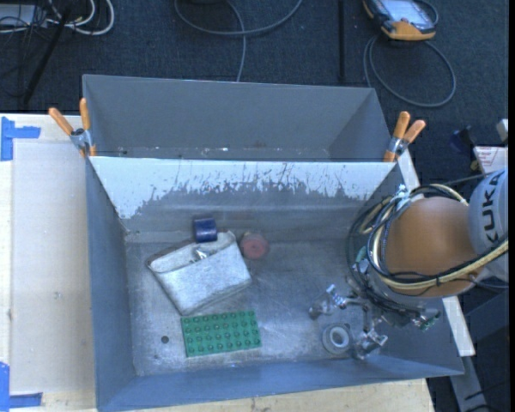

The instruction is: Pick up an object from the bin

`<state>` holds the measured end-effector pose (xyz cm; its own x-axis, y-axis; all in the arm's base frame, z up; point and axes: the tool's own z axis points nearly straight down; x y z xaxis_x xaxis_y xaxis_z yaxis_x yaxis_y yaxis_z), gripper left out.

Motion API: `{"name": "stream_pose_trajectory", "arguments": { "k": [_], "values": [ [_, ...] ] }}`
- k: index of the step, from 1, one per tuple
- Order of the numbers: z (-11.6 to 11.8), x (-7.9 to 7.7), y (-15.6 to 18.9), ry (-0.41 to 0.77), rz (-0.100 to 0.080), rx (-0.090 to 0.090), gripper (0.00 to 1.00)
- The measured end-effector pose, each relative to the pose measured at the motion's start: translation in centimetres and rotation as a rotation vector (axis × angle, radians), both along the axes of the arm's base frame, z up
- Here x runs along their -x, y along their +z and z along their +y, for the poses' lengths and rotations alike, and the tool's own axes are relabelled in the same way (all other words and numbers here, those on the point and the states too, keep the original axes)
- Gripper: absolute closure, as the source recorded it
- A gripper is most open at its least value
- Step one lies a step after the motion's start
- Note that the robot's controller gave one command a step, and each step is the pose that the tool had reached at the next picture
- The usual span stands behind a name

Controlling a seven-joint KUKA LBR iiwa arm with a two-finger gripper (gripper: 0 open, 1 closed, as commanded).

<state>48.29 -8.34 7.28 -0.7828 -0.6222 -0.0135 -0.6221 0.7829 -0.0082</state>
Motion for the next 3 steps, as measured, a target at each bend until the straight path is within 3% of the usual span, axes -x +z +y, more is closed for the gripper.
{"name": "stream_pose_trajectory", "arguments": {
  "k": [1,2,3],
  "values": [
    [0.9,0.0,0.1,-0.266,-0.004,0.0,0.0],
    [1.0,0.4,0.0,-0.264,0.009,0.001,1.0],
    [1.1,0.2,6.1,-0.265,0.011,-0.001,1.0]
  ]
}}
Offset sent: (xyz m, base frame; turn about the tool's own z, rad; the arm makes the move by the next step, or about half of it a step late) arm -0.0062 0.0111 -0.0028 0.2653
